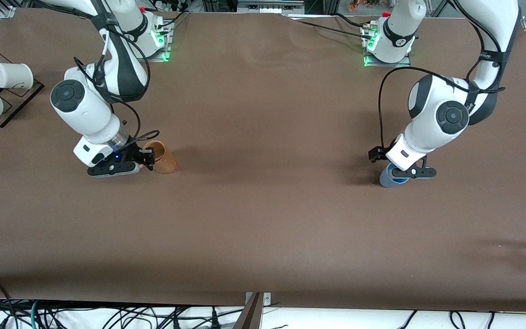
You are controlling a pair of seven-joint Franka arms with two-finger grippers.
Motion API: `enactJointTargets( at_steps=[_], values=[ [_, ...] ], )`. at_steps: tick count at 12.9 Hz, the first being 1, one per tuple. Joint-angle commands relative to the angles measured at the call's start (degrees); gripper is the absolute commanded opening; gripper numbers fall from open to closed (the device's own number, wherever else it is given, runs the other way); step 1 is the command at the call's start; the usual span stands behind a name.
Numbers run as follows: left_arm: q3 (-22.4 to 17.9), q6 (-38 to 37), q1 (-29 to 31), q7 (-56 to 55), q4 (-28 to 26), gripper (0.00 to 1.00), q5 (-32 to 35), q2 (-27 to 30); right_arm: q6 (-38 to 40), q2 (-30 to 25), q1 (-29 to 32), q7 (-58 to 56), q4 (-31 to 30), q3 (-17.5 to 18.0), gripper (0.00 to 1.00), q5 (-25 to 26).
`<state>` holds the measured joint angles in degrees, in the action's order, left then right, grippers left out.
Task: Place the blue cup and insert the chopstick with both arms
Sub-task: 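Pull the chopstick out of the tan cup while the left gripper lifts the cup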
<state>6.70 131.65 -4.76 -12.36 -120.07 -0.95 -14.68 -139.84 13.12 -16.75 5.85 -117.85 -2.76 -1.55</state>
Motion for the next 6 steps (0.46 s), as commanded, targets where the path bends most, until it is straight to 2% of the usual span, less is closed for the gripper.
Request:
enactJointTargets(
  at_steps=[1, 4, 6],
  values=[
    [0.15, 3.6, 0.11, -0.56, -1.66, 1.0, 2.0, 0.01, -0.87, -0.73, -0.04, -0.05, -1.07, 0.12, 0.25, -0.39],
    [0.15, 6.06, 0.11, -0.56, -1.66, 1.0, 2.79, -1.75, -0.87, -0.82, -0.04, -0.05, -0.98, 0.04, 0.08, -0.39],
    [0.15, 9.31, 0.19, -0.65, -1.92, 1.0, 4.9, -3.6, -0.7, -0.9, -0.04, -0.05, -0.98, 0.04, 0.04, -0.39]
  ],
)
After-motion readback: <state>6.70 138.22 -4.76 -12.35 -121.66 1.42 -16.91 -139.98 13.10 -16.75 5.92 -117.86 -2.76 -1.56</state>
